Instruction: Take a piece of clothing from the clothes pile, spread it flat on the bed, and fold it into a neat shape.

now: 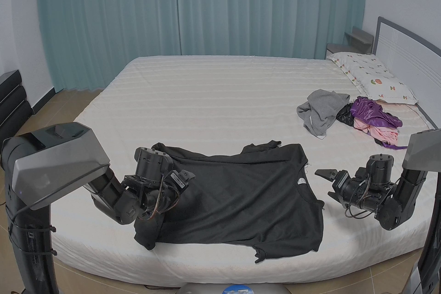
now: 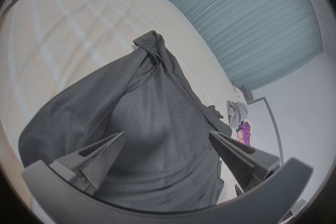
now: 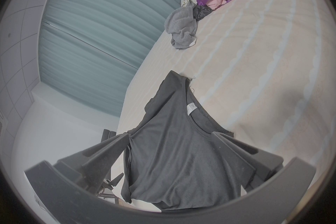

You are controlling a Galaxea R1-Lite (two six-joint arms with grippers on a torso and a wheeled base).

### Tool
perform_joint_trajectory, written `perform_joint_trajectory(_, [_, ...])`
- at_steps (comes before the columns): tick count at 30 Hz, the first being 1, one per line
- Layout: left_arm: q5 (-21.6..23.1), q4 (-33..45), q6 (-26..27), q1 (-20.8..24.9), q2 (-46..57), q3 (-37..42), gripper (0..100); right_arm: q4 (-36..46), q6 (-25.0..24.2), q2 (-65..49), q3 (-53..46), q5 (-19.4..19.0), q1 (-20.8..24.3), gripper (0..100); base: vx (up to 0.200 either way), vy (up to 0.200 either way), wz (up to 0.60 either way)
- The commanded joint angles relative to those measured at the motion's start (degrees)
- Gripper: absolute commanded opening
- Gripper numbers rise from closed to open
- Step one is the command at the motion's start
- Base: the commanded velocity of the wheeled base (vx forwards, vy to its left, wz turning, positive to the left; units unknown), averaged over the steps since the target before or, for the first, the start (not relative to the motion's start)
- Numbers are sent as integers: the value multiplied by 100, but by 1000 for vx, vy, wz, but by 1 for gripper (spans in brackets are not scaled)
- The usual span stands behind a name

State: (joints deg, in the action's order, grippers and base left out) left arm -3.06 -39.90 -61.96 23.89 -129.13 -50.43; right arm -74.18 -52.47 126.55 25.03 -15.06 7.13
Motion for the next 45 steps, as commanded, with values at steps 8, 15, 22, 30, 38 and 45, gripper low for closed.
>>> perform_joint_trajectory(8, [-318,-53,211,72,-402,51,100,-97,9,195,-130,11,122,100,0,0,0])
perform_joint_trajectory(15, [-344,-27,580,-8,-490,104,100,-97,17,203,-165,20,166,100,0,0,0])
perform_joint_trajectory(22, [-511,0,1011,-324,-499,130,100,-97,17,203,-165,29,157,100,0,0,0])
perform_joint_trajectory(30, [-977,-44,1670,-966,-463,262,100,-97,35,203,-165,38,148,100,0,0,0])
perform_joint_trajectory(38, [-898,52,1837,-1440,-77,438,100,-97,26,203,-174,38,139,100,0,0,0])
perform_joint_trajectory(45, [-696,430,1995,-1765,257,438,100,-97,35,203,-174,38,139,100,0,0,0])
